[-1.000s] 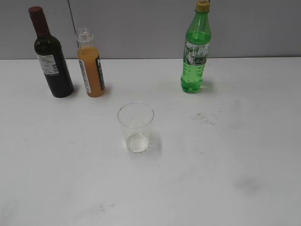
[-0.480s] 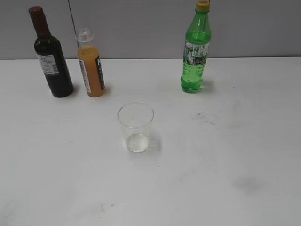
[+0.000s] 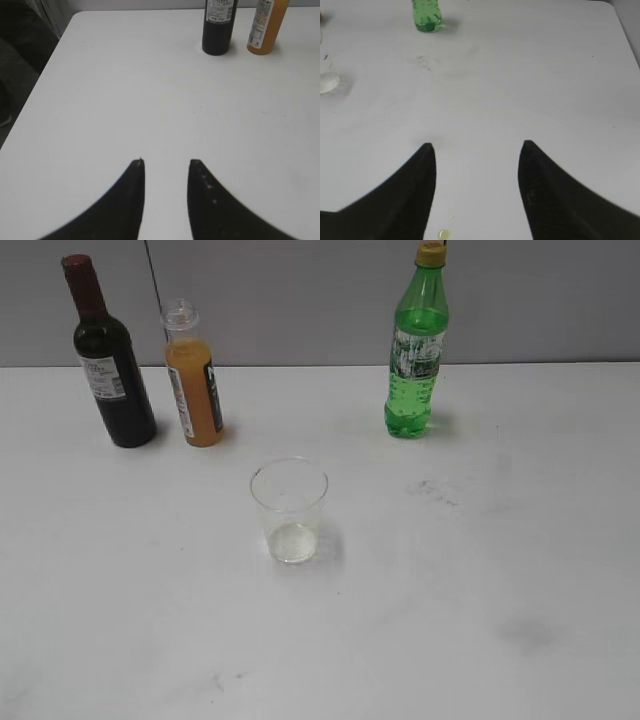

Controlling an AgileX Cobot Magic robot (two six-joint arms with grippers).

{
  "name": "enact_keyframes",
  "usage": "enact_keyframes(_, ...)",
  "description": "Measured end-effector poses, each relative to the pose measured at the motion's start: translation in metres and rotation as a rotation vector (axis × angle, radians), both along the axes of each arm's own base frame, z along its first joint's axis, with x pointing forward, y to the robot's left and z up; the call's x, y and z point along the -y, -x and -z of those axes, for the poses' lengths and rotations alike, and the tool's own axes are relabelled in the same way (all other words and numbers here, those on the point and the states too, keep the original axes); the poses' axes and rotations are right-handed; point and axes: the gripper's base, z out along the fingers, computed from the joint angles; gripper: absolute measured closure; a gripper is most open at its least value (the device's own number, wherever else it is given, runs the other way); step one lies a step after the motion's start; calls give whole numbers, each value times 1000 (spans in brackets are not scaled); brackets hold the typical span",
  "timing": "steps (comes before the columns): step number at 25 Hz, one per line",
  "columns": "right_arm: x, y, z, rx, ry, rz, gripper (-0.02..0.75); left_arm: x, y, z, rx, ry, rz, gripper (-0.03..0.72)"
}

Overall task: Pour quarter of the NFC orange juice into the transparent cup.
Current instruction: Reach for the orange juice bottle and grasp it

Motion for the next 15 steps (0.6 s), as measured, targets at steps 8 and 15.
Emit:
enact_keyframes(8,3,-1,0,4,-11,46,120,0,0,0,0,0,0,454)
enact_keyframes(15,3,-1,0,5,-12,46,176,1,0,0,0,8,6,421)
